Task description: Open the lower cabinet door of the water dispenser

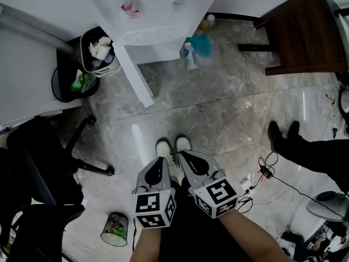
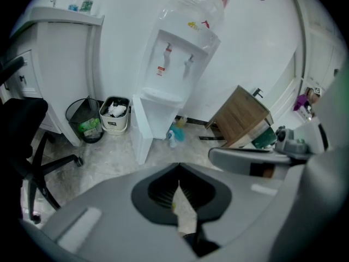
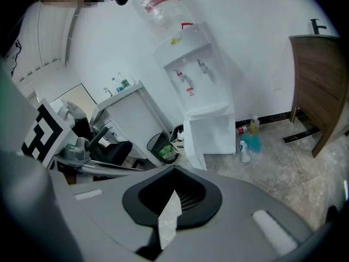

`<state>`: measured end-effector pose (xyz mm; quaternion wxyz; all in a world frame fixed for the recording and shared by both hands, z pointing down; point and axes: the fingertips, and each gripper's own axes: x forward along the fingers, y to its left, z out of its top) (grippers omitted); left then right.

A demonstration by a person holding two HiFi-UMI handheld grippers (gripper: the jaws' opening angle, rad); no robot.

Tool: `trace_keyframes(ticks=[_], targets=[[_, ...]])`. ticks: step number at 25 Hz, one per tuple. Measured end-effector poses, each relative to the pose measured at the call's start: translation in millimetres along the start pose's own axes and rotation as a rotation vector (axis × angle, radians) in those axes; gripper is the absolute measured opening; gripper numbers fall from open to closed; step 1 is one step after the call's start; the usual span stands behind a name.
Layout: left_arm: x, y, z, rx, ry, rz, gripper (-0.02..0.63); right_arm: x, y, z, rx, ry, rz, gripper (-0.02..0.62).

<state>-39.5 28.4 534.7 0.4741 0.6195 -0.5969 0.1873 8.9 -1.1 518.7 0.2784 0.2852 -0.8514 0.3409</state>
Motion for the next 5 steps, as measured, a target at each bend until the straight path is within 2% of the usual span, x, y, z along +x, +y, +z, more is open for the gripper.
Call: trace_keyframes(ticks=[5], targets=[[-1.8,4.4,1.2,-0.003,-0.007,0.006,0.006,0.9,3.2,-0.5,-0.003,-0.001,0.001,-0.008]])
